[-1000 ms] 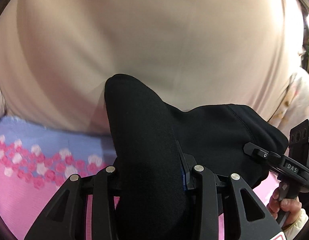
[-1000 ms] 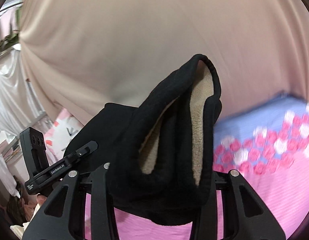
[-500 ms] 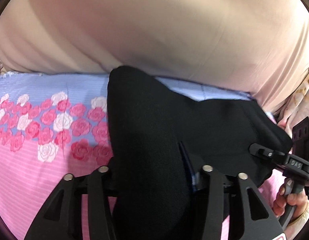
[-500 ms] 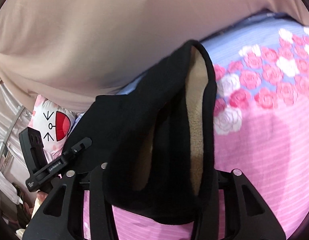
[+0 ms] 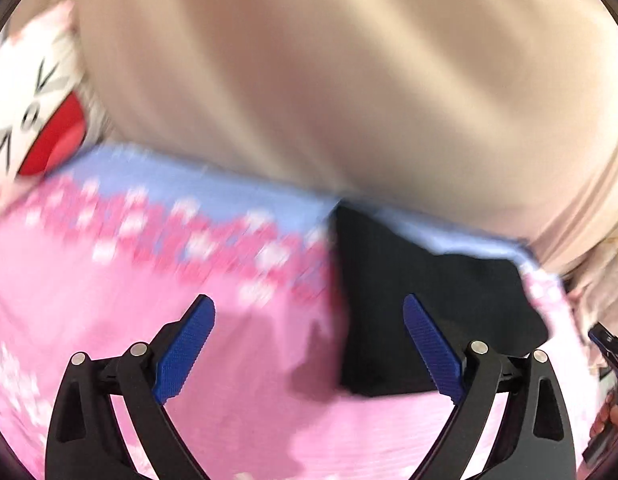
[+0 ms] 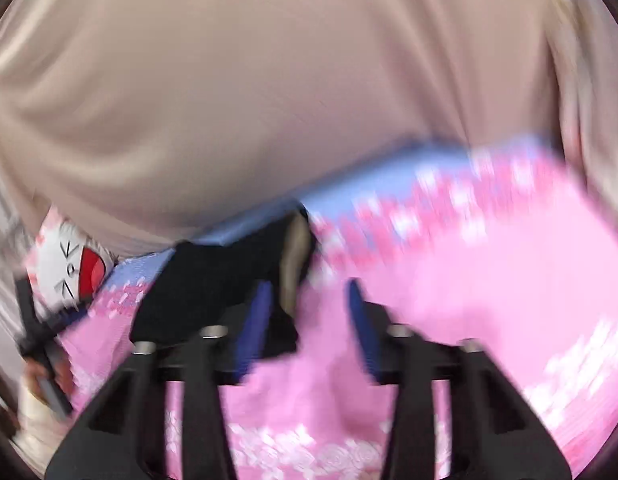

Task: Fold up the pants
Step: 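Lower the folded pants onto the bed and open both grippers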

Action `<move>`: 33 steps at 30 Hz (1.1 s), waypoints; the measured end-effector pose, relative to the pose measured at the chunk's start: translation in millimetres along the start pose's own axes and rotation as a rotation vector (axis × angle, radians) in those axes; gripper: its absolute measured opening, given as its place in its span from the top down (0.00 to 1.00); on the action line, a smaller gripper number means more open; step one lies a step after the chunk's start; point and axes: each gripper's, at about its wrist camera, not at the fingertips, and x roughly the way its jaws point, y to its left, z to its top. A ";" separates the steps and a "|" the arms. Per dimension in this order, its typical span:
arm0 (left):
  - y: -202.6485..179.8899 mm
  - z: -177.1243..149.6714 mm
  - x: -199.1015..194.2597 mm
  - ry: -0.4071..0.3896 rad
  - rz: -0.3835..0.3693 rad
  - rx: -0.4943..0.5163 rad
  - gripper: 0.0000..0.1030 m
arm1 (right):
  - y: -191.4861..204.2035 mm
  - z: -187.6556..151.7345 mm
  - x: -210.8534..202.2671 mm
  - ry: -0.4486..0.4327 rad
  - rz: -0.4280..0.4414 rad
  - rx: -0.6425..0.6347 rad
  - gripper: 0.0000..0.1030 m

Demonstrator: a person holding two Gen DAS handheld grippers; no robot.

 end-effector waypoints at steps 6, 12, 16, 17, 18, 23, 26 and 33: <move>-91.1 44.7 78.8 0.070 -0.019 0.107 0.09 | 92.6 37.8 92.2 0.066 0.091 -0.160 0.84; -91.6 22.0 175.7 0.181 0.090 0.097 0.11 | 74.7 29.5 197.7 0.173 0.064 -0.134 0.84; -66.0 7.4 201.2 0.222 0.105 0.018 0.09 | 26.1 20.5 223.1 0.236 0.030 -0.006 1.00; -62.2 7.0 200.4 0.222 0.091 -0.003 0.09 | 14.3 16.3 224.6 0.235 0.038 0.029 1.00; -59.1 7.5 198.9 0.214 0.095 -0.027 0.08 | 0.6 10.6 222.8 0.217 0.079 0.080 1.00; -42.1 4.6 203.4 0.265 0.069 -0.133 0.07 | -35.1 -8.1 213.4 0.143 0.188 0.223 1.00; -45.9 4.6 203.0 0.269 0.108 -0.112 0.05 | -50.8 -10.5 217.1 0.152 0.253 0.307 1.00; -68.7 3.7 113.1 0.126 0.182 0.073 0.11 | -20.3 12.4 102.3 0.015 0.106 0.155 0.94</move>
